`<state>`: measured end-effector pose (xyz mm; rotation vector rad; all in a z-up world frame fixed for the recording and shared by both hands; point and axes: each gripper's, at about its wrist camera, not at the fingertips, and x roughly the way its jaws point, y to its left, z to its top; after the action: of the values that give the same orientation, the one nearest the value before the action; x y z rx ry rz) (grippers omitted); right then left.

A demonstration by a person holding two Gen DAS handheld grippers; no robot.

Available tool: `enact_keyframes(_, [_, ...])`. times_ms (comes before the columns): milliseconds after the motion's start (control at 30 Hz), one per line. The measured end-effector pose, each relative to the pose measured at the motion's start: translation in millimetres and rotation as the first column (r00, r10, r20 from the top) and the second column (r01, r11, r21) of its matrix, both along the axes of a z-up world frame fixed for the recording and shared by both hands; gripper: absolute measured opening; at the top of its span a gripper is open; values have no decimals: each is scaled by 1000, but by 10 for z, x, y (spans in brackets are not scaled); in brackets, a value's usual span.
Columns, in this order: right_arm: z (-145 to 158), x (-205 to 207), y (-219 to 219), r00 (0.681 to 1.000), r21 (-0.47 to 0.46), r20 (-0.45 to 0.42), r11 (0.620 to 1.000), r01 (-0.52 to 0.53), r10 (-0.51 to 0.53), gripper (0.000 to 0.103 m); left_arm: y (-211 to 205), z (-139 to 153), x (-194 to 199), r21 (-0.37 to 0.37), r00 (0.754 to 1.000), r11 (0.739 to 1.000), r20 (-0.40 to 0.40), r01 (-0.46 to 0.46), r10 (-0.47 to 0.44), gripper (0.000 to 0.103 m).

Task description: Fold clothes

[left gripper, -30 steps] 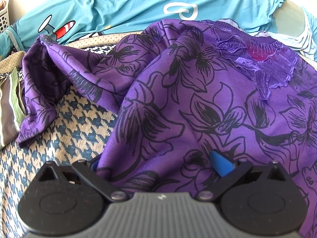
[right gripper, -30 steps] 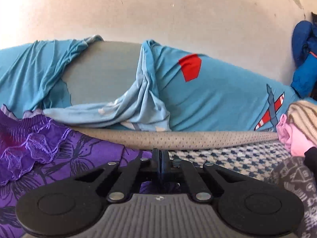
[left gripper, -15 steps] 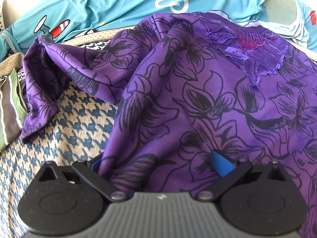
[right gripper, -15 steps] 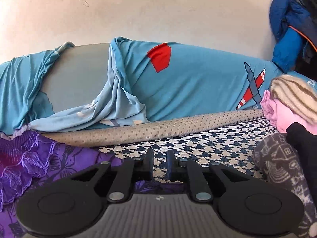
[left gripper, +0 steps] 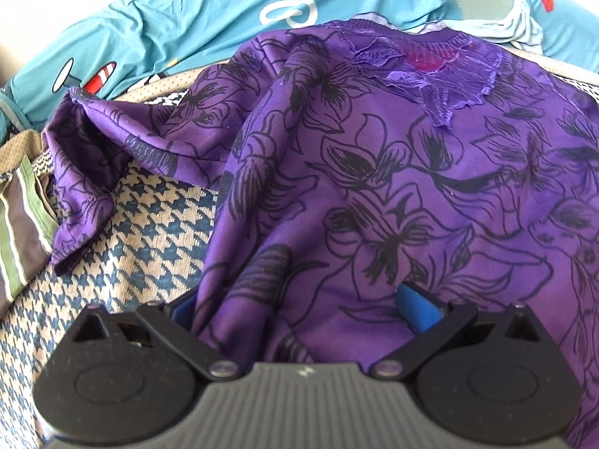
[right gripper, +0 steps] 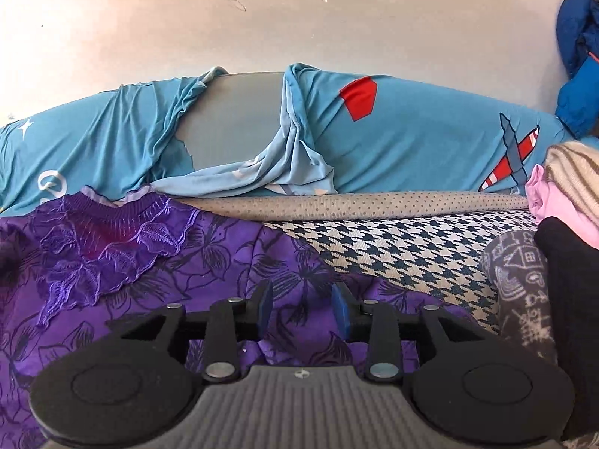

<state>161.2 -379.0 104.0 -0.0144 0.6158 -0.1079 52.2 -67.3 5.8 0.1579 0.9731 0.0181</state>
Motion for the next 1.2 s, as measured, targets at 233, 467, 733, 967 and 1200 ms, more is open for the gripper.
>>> enact_keyframes(233, [242,-485,-378,998,5,13,998,60,-60,39,-14,46,-65,6,1000,1000,-2,2,-2,103])
enact_keyframes(467, [275,-838,-626,993,9,-18,993,120,-119,41,-44,102,-170,-10,999,999,2,-35,35,103])
enact_keyframes(733, [160,-1046,-865,970,60,-126,975,215,-206,52,-120,81,-181,1,999,999,-3,-54,54,103])
enact_keyframes(967, [25,-1144,-1012,931,207,-241,923,324,-273,52,-115,68,-159,-10,998,998,-9,-64,64,103])
enact_keyframes(1200, [-73,-1229,-1079,873,326,-329,824,463,-360,52,-106,59,-166,-11,998,998,-3,-57,57,103])
